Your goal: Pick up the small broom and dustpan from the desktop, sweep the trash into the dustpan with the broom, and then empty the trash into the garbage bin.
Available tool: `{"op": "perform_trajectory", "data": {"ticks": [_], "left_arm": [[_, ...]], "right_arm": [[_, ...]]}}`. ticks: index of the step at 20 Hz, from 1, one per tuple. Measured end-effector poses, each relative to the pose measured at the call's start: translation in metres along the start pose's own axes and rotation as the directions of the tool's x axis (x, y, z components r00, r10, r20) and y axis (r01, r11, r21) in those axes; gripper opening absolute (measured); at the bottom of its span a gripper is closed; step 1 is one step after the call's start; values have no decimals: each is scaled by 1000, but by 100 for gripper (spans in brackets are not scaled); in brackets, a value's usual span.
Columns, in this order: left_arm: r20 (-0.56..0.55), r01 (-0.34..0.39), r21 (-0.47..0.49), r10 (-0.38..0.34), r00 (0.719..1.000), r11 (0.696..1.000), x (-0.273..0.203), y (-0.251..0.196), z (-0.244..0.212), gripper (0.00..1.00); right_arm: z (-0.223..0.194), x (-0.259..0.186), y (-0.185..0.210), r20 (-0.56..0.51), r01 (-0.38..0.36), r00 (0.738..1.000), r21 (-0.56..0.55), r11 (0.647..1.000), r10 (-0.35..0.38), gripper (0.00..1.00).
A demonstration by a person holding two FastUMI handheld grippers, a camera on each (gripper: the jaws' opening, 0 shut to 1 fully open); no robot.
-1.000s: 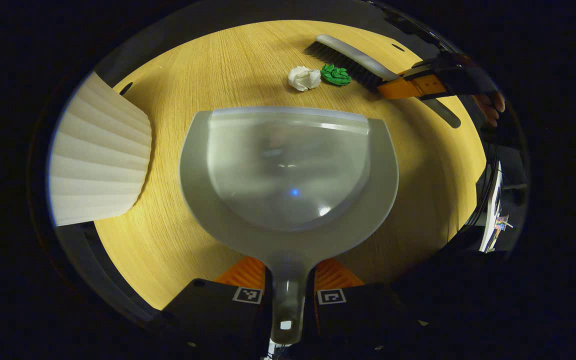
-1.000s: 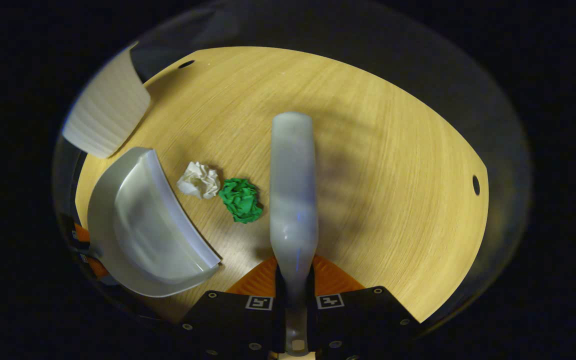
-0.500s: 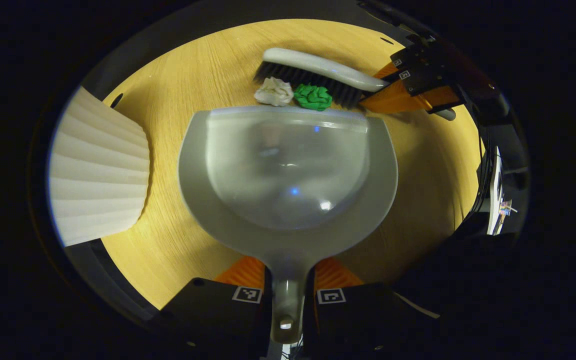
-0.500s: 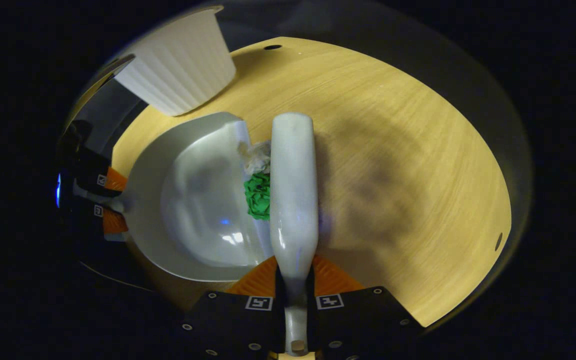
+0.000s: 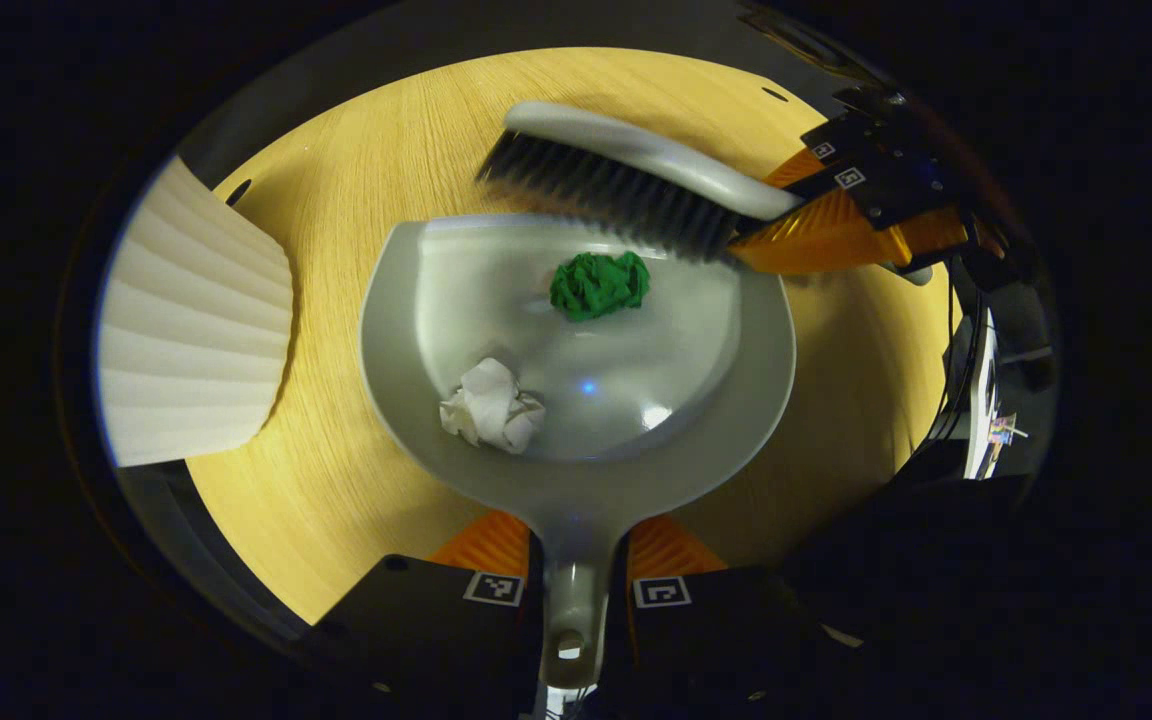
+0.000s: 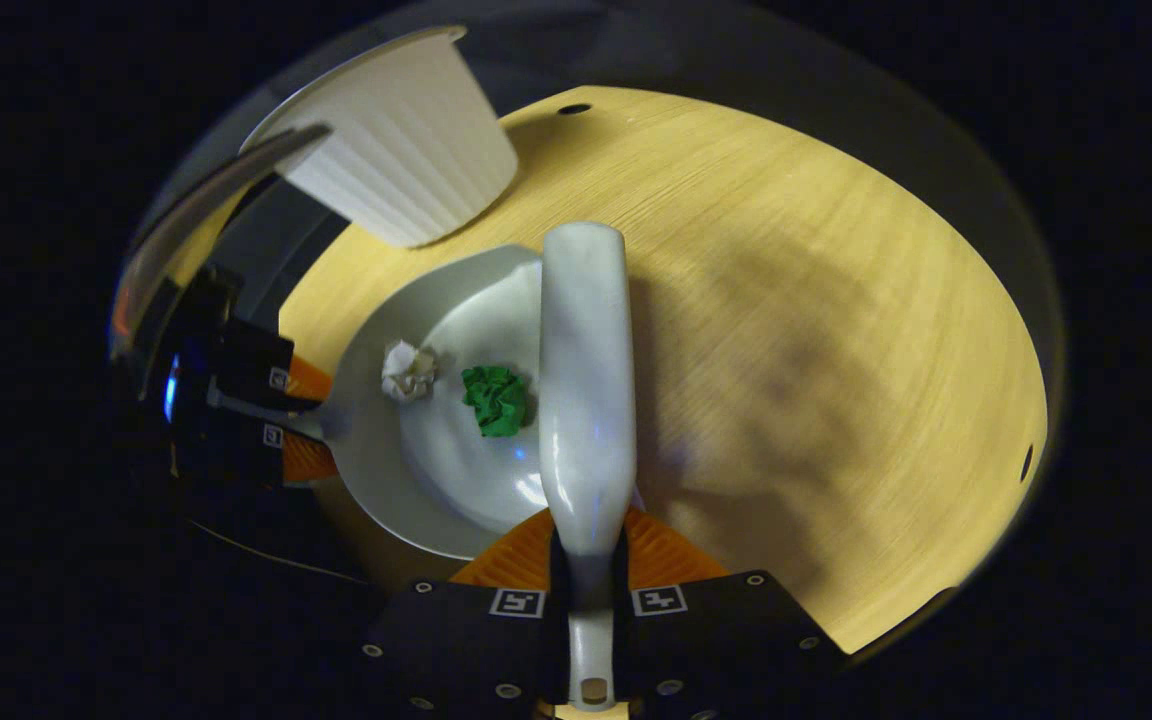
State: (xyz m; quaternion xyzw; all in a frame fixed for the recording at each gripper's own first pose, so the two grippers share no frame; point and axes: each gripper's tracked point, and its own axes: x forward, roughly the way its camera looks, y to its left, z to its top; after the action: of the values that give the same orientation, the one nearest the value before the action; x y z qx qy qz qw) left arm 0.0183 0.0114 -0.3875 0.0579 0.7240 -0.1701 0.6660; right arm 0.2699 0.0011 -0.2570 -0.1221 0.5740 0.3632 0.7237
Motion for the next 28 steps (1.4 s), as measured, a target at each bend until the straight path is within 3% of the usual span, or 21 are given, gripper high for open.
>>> {"op": "perform_trajectory", "data": {"ticks": [3, 6, 11, 13, 15, 17, 19, 23, 28], "left_arm": [[23, 17, -64, -15, 1000, 998, 2, -3, -1, 25], [64, 6, -107, 1, 998, 994, 1, -5, -3, 25], [169, -93, -99, 109, 980, 991, -16, -4, 8, 25], [214, -123, -80, 137, 967, 989, -12, -3, 9, 25], [250, -101, -98, 123, 960, 990, -7, -3, 10, 25], [287, -77, -122, 109, 952, 990, -4, 0, 11, 25], [326, -86, -138, 127, 937, 987, -4, 0, 14, 25], [422, -80, -172, 147, 894, 982, -4, -2, 19, 25], [492, -102, -232, 207, 846, 967, -21, -5, 29, 25]], "right_arm": [[9, -37, -61, 70, 74, 994, 140, 987, -84, 17], [-9, -73, -86, 90, 114, 986, 249, 962, -140, 17], [-81, -98, -113, 52, 158, 979, 400, 903, -195, 17], [-108, -86, -113, -5, 199, 976, 437, 877, -219, 17], [-132, -67, -115, -65, 232, 972, 452, 861, -227, 17], [-132, -64, -126, -56, 235, 970, 453, 860, -235, 17], [-137, -60, -124, -80, 284, 958, 426, 859, -277, 17], [-129, -55, -140, -96, 324, 945, 421, 847, -313, 17], [-104, -56, -176, -90, 317, 947, 428, 846, -309, 17]]}}
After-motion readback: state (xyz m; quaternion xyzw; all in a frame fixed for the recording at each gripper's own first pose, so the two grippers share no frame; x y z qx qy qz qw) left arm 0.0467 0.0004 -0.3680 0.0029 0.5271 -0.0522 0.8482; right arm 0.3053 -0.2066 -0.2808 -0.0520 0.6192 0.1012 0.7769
